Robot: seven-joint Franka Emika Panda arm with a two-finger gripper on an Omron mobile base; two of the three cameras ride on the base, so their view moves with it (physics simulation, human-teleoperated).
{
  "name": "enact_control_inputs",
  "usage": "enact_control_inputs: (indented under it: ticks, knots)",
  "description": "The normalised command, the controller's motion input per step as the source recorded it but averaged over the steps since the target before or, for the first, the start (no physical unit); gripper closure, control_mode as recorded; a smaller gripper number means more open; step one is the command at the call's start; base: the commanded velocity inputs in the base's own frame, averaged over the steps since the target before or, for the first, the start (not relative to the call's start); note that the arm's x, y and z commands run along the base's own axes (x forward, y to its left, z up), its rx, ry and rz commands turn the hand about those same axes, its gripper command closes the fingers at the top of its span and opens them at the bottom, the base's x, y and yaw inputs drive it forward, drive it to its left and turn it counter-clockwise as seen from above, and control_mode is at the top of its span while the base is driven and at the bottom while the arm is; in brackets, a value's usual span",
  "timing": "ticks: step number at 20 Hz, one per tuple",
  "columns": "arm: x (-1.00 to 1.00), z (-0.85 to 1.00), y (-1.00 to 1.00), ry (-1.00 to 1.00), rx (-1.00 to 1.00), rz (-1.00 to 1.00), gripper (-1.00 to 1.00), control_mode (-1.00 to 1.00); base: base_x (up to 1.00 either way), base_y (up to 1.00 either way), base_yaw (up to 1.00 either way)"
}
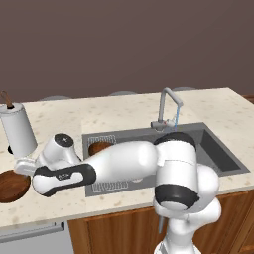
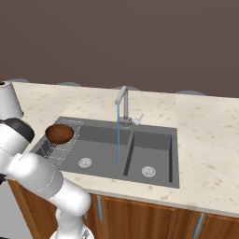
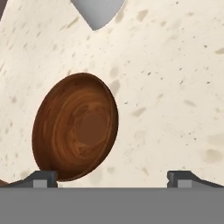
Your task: Rinse each bowl for a few seconds and place them down in the sink or on the counter.
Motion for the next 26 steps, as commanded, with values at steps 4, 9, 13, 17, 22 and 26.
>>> enact_control_inputs:
  ticks: [4,9,13,17,22,26]
  knots:
    - [0.0,-0.09,0.15,0.04,0.0,-0.06,-1.0,-1.0,0.0,0.0,0.0]
    - [0.0,-0.17,0.06,0.07,0.0,-0.06,-1.0,-1.0,0.0,0.0,0.0]
    - [0.0,-0.18,0.07,0.07,0.0,-0.06,-1.0,-1.0,0.0,0.0,0.0]
    - [0.0,-0.18,0.08,0.07,0.0,-0.06,-1.0,-1.0,0.0,0.0,0.0]
    - [0.0,-0.17,0.22,0.02,0.0,-0.06,-1.0,-1.0,0.0,0.0,0.0]
    - [0.0,-0.14,0.23,0.0,0.0,-0.06,-1.0,-1.0,0.0,0.0,0.0]
